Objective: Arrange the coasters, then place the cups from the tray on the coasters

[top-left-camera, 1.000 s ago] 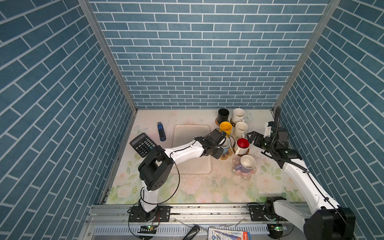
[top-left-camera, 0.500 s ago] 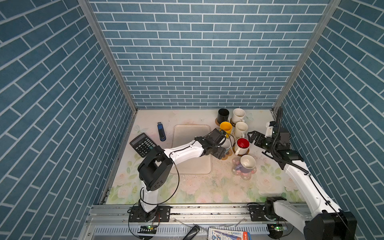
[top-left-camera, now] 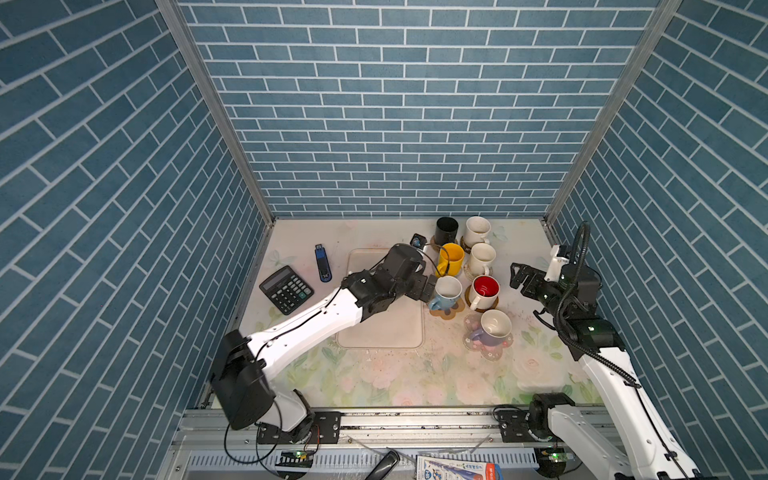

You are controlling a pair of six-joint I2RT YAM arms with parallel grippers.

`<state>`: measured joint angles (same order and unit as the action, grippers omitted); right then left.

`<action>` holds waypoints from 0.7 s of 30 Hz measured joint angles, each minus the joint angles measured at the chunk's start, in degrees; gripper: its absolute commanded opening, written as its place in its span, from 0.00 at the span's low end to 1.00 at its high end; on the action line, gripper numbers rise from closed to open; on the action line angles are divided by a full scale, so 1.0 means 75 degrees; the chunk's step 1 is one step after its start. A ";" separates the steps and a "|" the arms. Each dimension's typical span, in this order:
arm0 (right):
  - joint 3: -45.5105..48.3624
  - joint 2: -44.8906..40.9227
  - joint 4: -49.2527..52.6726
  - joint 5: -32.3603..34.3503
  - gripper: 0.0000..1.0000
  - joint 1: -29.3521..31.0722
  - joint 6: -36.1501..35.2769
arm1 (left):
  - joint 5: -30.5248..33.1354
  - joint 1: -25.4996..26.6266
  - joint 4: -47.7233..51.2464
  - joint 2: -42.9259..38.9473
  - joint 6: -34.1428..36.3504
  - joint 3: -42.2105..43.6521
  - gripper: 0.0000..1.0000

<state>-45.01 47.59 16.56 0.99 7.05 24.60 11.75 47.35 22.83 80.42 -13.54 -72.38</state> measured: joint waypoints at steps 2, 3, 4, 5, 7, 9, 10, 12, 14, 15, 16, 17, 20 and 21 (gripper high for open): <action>0.0044 -0.0055 -0.0015 0.0358 0.99 0.0000 -0.0102 | 0.0259 -0.0274 0.0172 -0.0595 -0.0198 0.0227 0.99; 0.0166 -0.0143 -0.0125 0.0568 0.99 -0.0003 -0.0175 | 0.0382 -0.0437 0.0280 -0.0901 -0.0306 0.0358 0.99; 0.0367 -0.0274 -0.0274 0.0755 0.99 -0.0006 -0.0286 | 0.0560 -0.0609 0.0455 -0.1227 -0.0428 0.0495 0.99; 0.0597 -0.0402 -0.0431 0.0903 0.99 -0.0006 -0.0391 | 0.0723 -0.0746 0.0609 -0.1489 -0.0527 0.0597 0.99; 0.1239 -0.0673 -0.0860 0.1163 0.99 -0.0009 -0.0673 | 0.1148 -0.1003 0.0988 -0.2049 -0.0729 0.0801 0.99; 0.1792 -0.0778 -0.1247 0.1361 0.99 -0.0009 -0.0895 | 0.1486 -0.1201 0.1323 -0.2538 -0.0825 0.1008 0.99; 0.2046 -0.0766 -0.1411 0.1469 0.99 -0.0009 -0.0979 | 0.1682 -0.1291 0.1428 -0.2774 -0.0825 0.1154 0.99; 0.2387 -0.0635 -0.1702 0.1644 0.99 -0.0009 -0.1151 | 0.2276 -0.1428 0.1556 -0.3220 -0.0836 0.1556 0.99; 0.2550 -0.0361 -0.1976 0.1807 0.99 -0.0009 -0.1291 | 0.3127 -0.1480 0.1749 -0.3579 -0.0912 0.2066 0.99; 0.2594 -0.0172 -0.2145 0.1906 0.99 -0.0009 -0.1352 | 0.3608 -0.1489 0.1810 -0.3707 -0.0965 0.2343 0.99; 0.2629 0.0020 -0.2349 0.2014 0.99 -0.0009 -0.1422 | 0.4182 -0.1510 0.1810 -0.3812 -0.0994 0.2681 0.99; 0.2655 0.0195 -0.2535 0.2127 0.99 -0.0009 -0.1501 | 0.4581 -0.1550 0.1786 -0.3864 -0.0994 0.2940 0.99; 0.2906 0.0650 -0.3348 0.2396 0.99 -0.0012 -0.1661 | 0.5240 -0.2081 0.1236 -0.3928 -0.0618 0.3943 0.99; 0.3045 0.0775 -0.3652 0.2422 0.99 -0.0012 -0.1731 | 0.5217 -0.2393 0.0959 -0.3920 -0.0458 0.4293 0.99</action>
<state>-22.17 53.41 -10.83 19.16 6.96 11.62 50.87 29.41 30.02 51.03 -16.97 -40.18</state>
